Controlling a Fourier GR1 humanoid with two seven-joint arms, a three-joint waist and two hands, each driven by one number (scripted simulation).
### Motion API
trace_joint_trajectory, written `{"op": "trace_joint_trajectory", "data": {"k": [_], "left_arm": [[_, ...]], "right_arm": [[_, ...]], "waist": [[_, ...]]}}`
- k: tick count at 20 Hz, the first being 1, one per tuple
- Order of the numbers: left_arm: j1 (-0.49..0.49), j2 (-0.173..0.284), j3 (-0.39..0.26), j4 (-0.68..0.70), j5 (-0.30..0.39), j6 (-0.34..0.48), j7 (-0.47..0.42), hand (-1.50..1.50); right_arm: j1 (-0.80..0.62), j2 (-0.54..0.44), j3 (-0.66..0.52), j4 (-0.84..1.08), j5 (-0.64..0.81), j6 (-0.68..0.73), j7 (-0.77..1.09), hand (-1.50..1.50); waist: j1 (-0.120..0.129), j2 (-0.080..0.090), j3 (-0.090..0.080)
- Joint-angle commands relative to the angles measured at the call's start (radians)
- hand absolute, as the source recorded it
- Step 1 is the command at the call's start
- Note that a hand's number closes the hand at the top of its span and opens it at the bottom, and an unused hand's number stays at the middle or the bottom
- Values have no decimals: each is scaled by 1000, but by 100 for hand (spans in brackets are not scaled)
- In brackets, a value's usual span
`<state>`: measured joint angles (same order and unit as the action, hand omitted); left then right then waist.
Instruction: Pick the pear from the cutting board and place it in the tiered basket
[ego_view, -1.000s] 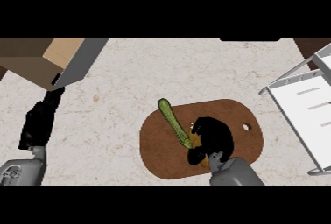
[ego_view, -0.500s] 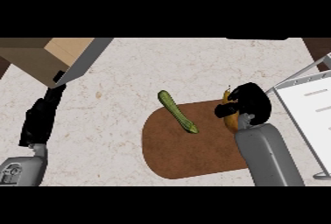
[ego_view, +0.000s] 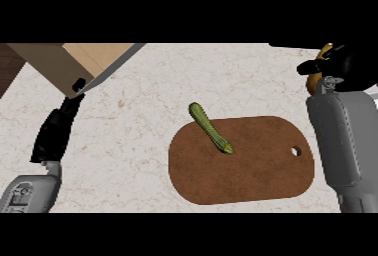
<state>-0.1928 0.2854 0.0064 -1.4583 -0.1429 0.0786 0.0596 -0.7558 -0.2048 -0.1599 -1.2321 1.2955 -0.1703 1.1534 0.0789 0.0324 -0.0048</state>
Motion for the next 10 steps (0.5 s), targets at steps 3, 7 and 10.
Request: {"op": "trace_joint_trajectory", "data": {"k": [3,7,10], "left_arm": [[-35,-21,-23,7,-11,2,23,0],[-73,-12,0,32,-11,10,42,0],[-36,-12,-9,21,-27,16,20,0]], "right_arm": [[-211,-77,-70,147,274,-84,243,150],[-333,-93,-89,258,416,35,283,150],[-407,-77,-131,352,457,66,302,150]], "waist": [[9,-3,1],[-10,-10,1],[-7,-14,3]]}}
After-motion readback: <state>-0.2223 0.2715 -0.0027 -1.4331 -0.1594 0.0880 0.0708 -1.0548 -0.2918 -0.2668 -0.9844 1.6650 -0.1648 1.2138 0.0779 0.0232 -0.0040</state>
